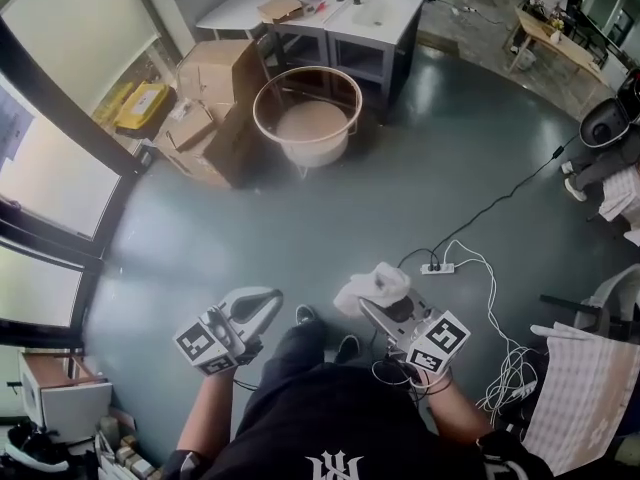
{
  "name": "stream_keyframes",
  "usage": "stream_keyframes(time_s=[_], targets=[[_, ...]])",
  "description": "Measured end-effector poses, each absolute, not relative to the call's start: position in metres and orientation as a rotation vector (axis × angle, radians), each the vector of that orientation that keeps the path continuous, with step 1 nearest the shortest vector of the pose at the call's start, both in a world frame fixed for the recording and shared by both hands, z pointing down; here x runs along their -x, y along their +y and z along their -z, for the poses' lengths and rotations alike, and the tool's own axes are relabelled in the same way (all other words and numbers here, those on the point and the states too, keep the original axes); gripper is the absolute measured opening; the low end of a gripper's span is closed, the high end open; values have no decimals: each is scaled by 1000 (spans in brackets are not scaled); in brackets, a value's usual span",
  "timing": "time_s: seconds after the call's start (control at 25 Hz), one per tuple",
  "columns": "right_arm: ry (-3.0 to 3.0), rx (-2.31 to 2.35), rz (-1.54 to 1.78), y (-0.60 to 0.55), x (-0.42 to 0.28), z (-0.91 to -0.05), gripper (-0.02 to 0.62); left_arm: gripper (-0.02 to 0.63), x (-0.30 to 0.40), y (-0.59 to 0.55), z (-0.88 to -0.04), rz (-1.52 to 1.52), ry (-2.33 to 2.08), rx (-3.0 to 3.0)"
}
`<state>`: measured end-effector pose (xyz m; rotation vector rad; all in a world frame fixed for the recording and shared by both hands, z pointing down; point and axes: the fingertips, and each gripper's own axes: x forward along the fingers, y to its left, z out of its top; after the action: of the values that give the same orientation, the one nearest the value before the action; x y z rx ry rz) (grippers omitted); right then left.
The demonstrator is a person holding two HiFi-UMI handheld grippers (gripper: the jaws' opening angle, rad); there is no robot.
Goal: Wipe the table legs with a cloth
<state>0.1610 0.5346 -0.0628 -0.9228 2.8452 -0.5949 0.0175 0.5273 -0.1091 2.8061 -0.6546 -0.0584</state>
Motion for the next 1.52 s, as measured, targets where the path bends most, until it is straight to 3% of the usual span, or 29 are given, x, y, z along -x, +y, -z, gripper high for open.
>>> stream_keyframes(time_s=[0.92,1.2,1.52], targets=[[2976,1110,773,233,-50,-1,86,5,109,208,2,129,-688,-2674],[3061,941,819,130,-75,-99,86,5,72,119,-91,88,-827,-2612],[3130,706,783,-6,-65,-273,86,5,58,16,-231,10,-1083,-2523]])
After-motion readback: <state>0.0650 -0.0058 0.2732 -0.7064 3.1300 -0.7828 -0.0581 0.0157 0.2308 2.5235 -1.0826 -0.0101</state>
